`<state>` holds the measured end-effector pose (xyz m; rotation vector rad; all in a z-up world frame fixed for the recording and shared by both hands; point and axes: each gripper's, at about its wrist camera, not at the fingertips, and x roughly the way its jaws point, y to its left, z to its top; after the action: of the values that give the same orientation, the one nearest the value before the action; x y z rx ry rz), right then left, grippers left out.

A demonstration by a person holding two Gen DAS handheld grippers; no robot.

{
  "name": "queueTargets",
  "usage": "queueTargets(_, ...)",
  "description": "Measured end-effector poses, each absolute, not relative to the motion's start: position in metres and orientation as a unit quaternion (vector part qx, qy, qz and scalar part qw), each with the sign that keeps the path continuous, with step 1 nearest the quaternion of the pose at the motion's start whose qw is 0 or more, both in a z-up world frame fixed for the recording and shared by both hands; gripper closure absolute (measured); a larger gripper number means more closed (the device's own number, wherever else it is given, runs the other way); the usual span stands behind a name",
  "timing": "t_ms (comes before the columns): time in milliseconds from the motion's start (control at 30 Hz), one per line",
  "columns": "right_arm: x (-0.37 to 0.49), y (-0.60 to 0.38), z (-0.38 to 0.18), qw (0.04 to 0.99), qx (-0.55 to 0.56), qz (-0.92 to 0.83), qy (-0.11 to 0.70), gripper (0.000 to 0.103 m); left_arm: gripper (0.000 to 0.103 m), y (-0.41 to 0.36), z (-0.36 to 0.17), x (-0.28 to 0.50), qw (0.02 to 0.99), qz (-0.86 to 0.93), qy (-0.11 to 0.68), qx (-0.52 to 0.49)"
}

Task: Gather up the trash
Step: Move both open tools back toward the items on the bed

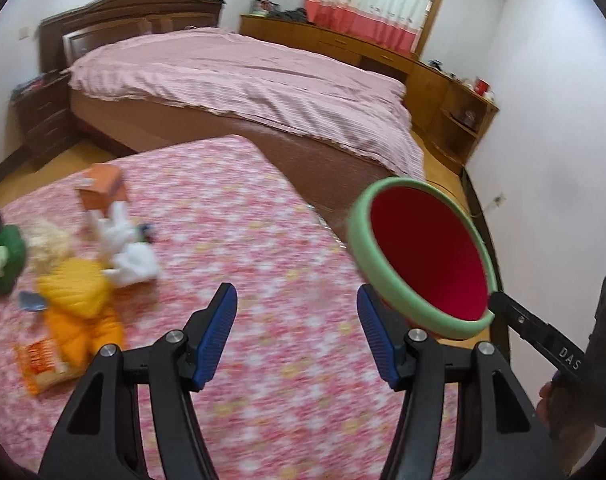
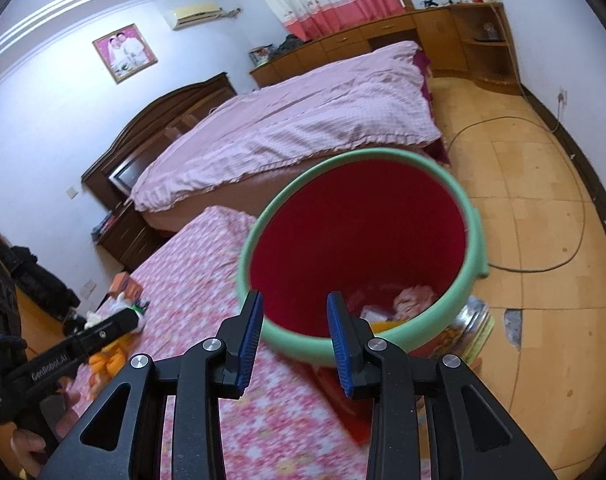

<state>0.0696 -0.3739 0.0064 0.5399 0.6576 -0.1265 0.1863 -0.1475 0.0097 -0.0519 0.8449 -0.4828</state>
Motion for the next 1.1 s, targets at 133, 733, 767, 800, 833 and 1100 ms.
queueTargets(133, 0.072, -0.358, 0.001, 0.904, 0.263, -0.045, 0.333, 0.069, 0.041, -0.114, 0.008, 0.188, 0.895, -0.189, 0.404, -0.019)
queueTargets(733, 0.081, -0.299, -0.013, 0.895, 0.237, -0.006, 0.377, 0.069, 0.041, 0.031, -0.036, 0.193, 0.891, -0.036, 0.446, -0.075)
queueTargets(767, 0.081, -0.296, -0.014, 0.895, 0.236, -0.004, 0.38, 0.069, 0.041, 0.037, -0.038, 0.194, 0.89, -0.029, 0.448, -0.079)
queueTargets(800, 0.082, -0.293, -0.015, 0.894, 0.235, -0.002, 0.383, 0.069, 0.041, 0.041, -0.04, 0.195, 0.889, -0.023, 0.45, -0.081)
queueTargets(833, 0.082, -0.29, -0.016, 0.893, 0.233, 0.0, 0.385, 0.069, 0.041, 0.045, -0.042, 0.196, 0.888, -0.017, 0.451, -0.083)
queueTargets(1100, 0.084, -0.273, -0.024, 0.887, 0.225, 0.008, 0.403, 0.069, 0.041, 0.066, -0.056, 0.208, 0.882, 0.011, 0.463, -0.09)
